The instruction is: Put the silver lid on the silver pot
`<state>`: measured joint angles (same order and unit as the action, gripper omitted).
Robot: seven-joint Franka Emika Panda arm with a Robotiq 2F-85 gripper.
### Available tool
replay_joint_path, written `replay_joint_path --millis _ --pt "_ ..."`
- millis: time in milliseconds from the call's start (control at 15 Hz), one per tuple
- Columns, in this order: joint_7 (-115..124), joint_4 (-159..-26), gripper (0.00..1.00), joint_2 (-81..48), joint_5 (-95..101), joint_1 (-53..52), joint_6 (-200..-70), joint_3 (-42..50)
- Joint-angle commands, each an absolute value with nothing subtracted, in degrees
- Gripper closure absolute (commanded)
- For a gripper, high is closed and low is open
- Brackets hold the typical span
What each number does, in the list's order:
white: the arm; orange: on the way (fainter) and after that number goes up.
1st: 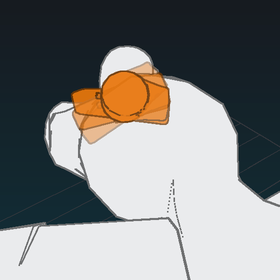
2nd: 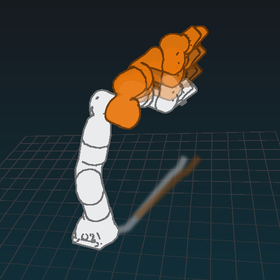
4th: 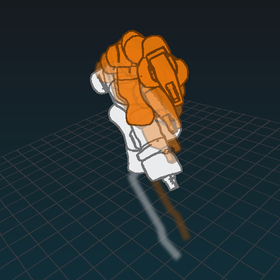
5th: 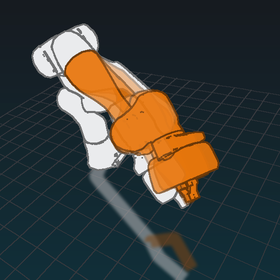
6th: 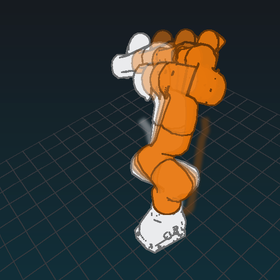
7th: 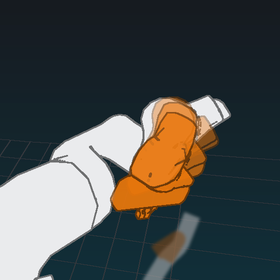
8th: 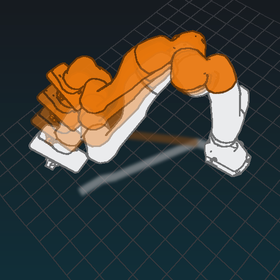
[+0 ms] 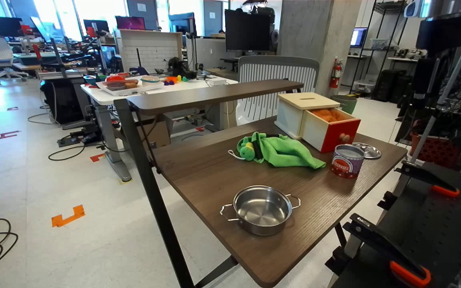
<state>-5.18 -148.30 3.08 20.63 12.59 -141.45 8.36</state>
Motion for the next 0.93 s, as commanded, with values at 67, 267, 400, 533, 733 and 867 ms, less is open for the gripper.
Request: replay_joint_path --millis 67,267,400,533,733,867 --pt "-8.1 -145.2 0.0 -5.92 18.23 12.27 -151.19 9.88" --pt "-10.81 -142.77 0.0 -11.99 14.94 12.67 -156.99 9.76" --pt "-13.65 -140.62 0.0 -15.72 10.69 13.65 -159.22 8.82" --pt "-16.2 -137.84 0.0 -19.1 7.08 14.73 -159.47 7.78" --pt "-18.19 -133.35 0.0 -23.76 5.9 15.76 -158.21 7.25" --pt "-19.0 -131.15 0.0 -26.23 5.84 16.49 -157.89 6.87"
